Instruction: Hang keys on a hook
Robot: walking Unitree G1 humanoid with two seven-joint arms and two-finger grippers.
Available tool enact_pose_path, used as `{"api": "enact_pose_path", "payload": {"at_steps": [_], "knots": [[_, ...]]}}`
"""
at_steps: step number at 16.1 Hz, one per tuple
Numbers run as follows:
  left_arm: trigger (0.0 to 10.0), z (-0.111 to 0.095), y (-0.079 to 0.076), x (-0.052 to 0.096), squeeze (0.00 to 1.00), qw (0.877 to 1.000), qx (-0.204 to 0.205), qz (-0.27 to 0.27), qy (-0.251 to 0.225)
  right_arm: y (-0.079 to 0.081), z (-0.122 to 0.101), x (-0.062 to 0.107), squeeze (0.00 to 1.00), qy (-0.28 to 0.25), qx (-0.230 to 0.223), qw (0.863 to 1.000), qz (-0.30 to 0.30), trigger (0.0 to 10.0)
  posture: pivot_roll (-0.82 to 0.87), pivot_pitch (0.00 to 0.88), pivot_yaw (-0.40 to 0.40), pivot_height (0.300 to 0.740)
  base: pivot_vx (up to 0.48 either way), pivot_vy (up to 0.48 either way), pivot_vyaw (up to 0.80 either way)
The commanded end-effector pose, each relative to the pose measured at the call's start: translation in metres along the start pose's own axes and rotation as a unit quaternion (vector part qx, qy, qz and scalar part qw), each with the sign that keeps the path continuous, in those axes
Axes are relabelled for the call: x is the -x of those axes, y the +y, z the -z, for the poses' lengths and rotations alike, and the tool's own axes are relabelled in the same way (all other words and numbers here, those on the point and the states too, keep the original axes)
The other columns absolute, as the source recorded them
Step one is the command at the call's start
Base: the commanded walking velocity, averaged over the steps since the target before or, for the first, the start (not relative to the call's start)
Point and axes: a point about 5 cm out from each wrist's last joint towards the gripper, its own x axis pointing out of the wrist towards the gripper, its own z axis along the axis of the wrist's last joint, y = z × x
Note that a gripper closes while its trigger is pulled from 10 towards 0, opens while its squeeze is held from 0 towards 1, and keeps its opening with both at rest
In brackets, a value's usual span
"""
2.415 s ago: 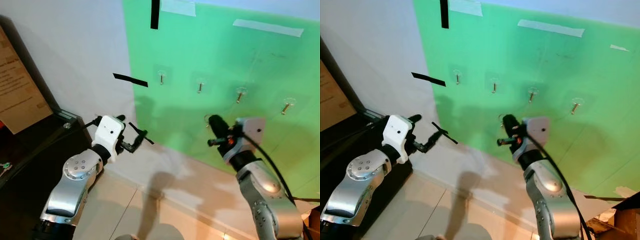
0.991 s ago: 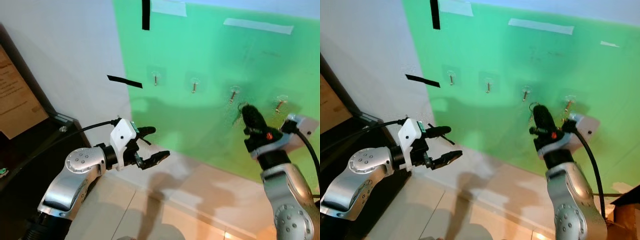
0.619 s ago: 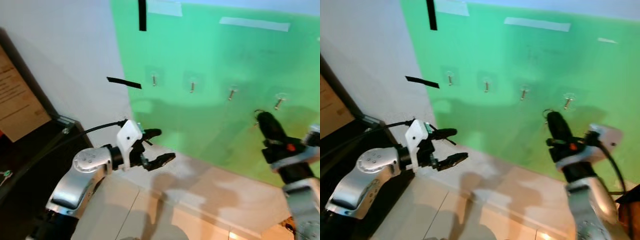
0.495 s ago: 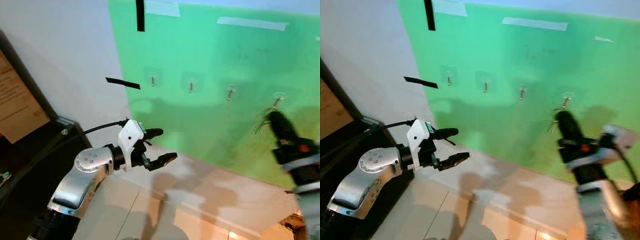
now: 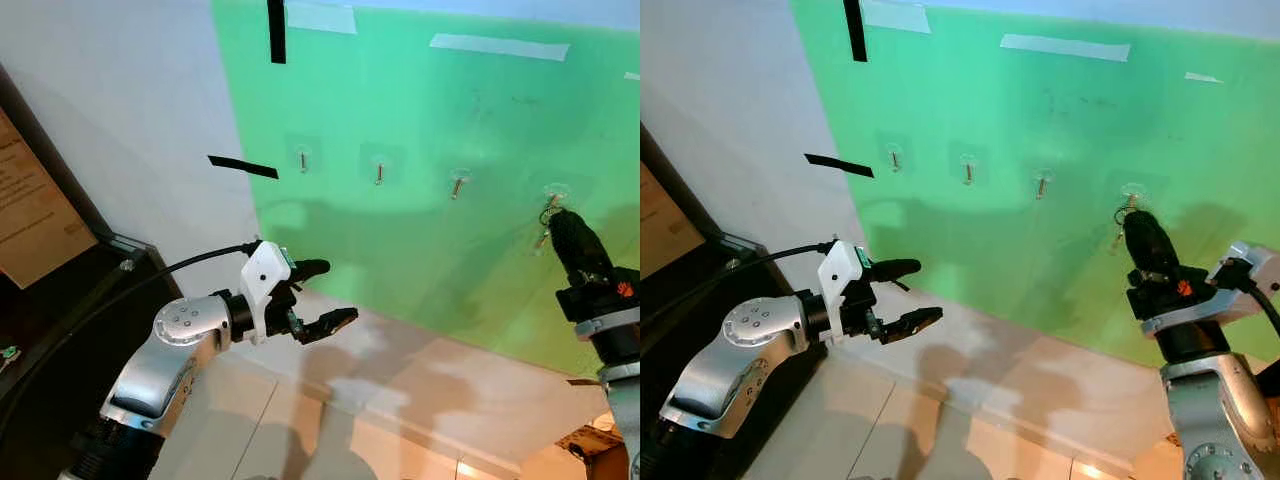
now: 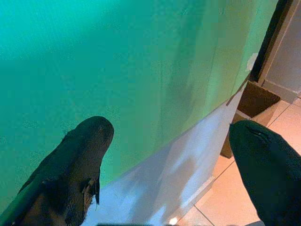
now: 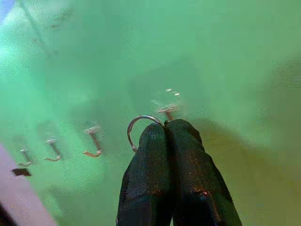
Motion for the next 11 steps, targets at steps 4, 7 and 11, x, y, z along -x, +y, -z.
{"api": "enact_pose_path", "payload": {"at_steps": [4, 7, 11], "knots": [[10.0, -0.003, 0.002, -0.001, 0.0, 1.0, -0.009, 0.006, -0.002, -0.012, 0.007, -0.003, 0.0, 0.027, -0.005, 0.998, 0.049, 10.0, -0.17, 0.0, 0.078, 0.74, 0.0, 0.0, 0.0], [10.0, -0.003, 0.003, -0.001, 0.0, 1.0, -0.01, 0.005, -0.003, -0.014, 0.013, -0.001, 0.0, 0.043, -0.012, 0.998, 0.051, 10.0, -0.16, 0.0, 0.078, 0.74, 0.0, 0.0, 0.0], [10.0, -0.003, 0.003, 0.0, 0.0, 1.0, -0.011, 0.004, -0.003, -0.014, 0.017, -0.001, 0.0, 0.053, -0.013, 0.997, 0.054, 10.0, -0.16, 0.0, 0.073, 0.74, 0.0, 0.0, 0.0]]}}
